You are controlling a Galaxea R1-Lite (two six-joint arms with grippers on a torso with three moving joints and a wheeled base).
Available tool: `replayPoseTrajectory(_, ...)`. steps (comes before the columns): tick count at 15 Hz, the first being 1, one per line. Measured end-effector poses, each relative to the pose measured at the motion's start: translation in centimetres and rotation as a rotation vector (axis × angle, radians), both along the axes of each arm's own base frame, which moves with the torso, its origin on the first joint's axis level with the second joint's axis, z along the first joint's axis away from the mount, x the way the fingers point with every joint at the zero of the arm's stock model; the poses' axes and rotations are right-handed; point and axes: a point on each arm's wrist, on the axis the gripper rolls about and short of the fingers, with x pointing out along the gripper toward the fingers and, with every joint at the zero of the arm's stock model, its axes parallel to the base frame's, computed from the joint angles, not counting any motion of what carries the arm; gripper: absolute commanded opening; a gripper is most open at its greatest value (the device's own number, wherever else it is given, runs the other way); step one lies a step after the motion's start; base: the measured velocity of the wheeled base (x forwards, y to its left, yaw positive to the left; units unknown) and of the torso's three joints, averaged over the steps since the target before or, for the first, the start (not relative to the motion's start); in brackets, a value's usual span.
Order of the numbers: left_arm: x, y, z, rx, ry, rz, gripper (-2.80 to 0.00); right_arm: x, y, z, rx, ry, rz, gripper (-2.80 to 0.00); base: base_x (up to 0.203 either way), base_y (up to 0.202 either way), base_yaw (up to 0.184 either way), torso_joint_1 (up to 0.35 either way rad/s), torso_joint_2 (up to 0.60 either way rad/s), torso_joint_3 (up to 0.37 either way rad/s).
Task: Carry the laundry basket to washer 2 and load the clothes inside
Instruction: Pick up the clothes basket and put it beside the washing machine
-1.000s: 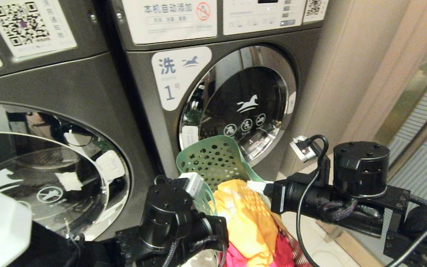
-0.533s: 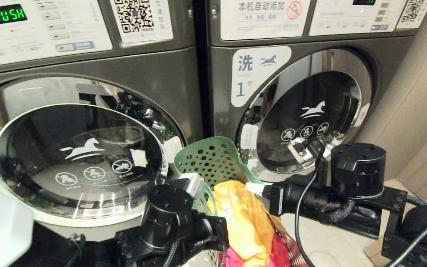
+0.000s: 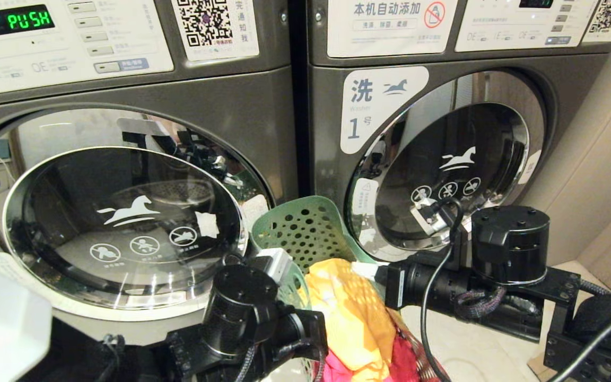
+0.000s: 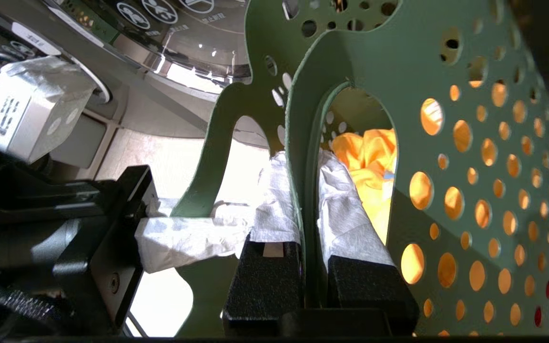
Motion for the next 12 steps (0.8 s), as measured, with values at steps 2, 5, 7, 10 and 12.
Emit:
replayPoseTrajectory(2,0.0,-0.01,0.02,-0.001,-0.001,0.0,-2.8,0.0,0.0,0.0,0.0,0.0,0.0,-2.8,0.0,0.0,0.0,0.0,0.0,0.0)
replayPoseTrajectory(5,-0.03,0.0,-0.02,0.0,0.0,-0.001,-2.8,0.0,0.02,0.03,0.001,-0.002,0.0,-2.8,-0.177,0.0,0.001,0.004,0.0,0.004)
replayPoseTrajectory(7,-0.04,0.01,-0.04,0.002,0.002,-0.001,-2.8,0.0,-0.02,-0.03,-0.002,0.002,-0.002,-2.8,-0.2,0.0,0.001,0.002,0.0,0.0)
replayPoseTrajectory(10,-0.05,0.01,-0.06,0.002,0.001,-0.001,-2.8,-0.04,-0.03,-0.1,-0.003,0.005,-0.002,-2.8,-0.197,0.0,0.001,0.001,0.0,0.001)
replayPoseTrajectory(12,-0.04,0.0,-0.09,0.003,0.002,-0.001,-2.8,-0.05,-0.04,-0.12,-0.003,0.005,-0.002,-2.8,-0.186,0.0,0.003,0.002,0.0,0.002)
